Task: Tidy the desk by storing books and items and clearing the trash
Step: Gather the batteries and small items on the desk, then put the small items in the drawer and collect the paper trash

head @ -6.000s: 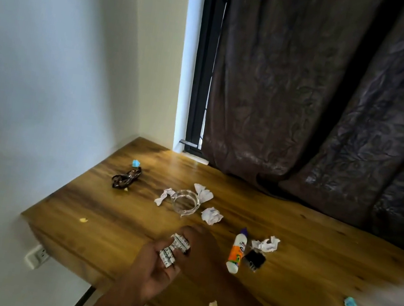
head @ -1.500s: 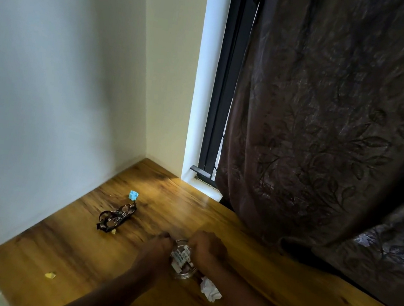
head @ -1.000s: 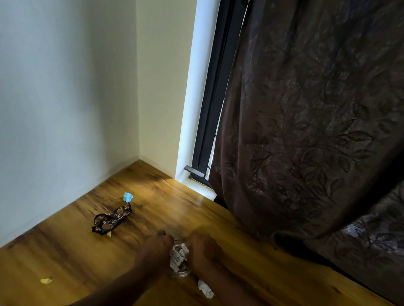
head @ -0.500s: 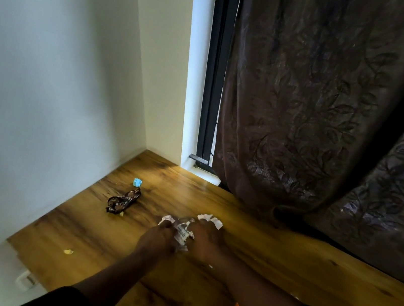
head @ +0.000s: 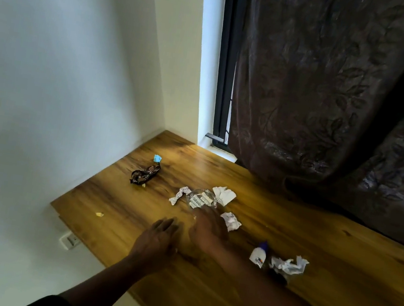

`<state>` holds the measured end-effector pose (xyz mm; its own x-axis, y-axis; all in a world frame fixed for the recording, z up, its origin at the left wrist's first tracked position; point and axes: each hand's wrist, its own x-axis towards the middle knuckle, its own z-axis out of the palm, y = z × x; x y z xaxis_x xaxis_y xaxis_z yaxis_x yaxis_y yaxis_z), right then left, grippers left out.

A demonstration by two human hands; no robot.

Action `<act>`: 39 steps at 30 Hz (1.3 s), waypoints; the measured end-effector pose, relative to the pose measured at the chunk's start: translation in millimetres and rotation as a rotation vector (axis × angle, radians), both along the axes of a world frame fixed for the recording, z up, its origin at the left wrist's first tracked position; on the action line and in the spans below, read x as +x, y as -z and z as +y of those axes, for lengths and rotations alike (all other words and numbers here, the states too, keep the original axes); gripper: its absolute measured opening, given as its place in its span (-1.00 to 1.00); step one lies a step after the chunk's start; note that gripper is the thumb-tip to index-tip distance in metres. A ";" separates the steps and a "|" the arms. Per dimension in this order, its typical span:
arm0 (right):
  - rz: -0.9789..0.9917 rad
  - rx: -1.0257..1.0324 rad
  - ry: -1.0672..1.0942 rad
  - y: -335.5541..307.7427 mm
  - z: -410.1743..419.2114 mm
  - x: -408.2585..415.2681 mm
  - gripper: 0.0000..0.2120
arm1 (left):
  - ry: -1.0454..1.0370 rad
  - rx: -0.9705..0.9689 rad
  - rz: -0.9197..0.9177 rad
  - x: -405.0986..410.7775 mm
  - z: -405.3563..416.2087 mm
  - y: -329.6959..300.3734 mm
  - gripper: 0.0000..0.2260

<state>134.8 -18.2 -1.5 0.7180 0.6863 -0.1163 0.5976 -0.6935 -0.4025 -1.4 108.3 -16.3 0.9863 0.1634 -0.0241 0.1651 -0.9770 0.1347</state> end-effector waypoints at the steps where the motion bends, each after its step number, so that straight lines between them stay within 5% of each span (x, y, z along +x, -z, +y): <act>1: 0.014 0.006 0.003 2.5 -1.0 -7.0 -0.48 | -0.023 -0.012 0.034 -5.4 0.3 1.0 -0.40; 7: -0.020 0.114 0.087 9.2 -2.2 -53.9 -0.59 | 0.009 -0.038 0.093 -13.0 30.8 29.9 -0.38; 13: 0.076 0.201 0.249 13.6 16.8 -104.7 -0.67 | 0.087 -0.232 -0.224 -61.2 33.5 24.8 -0.59; 20: 0.179 0.392 0.491 20.0 31.4 -197.1 -0.76 | 0.120 -0.341 -0.313 -127.1 42.6 27.4 -0.86; 26: 0.203 0.441 0.578 41.8 23.4 -268.3 -0.84 | 0.047 -0.634 -0.154 -189.1 44.6 49.3 -0.74; 29: 0.294 0.430 0.644 59.1 17.0 -291.6 -0.81 | -0.176 -0.944 0.074 -198.8 45.5 71.3 -0.71; 33: 0.561 0.372 0.809 94.3 0.3 -298.7 -0.64 | -0.754 -1.573 0.630 -184.0 48.0 86.8 -0.77; 36: 0.841 0.522 1.115 112.8 -14.3 -295.2 -0.80 | -0.984 -1.834 0.584 -176.6 54.8 103.1 -0.62; 39: 1.126 0.695 1.366 121.9 -26.0 -286.5 -0.75 | -1.185 -2.093 0.377 -170.0 55.1 110.5 -0.42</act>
<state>-151.7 -44.2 -123.4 0.5320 -0.0805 -0.8429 -0.8436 0.0349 -0.5358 -171.4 163.4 -126.8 0.4590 -0.0536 -0.8868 0.5416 0.8082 0.2315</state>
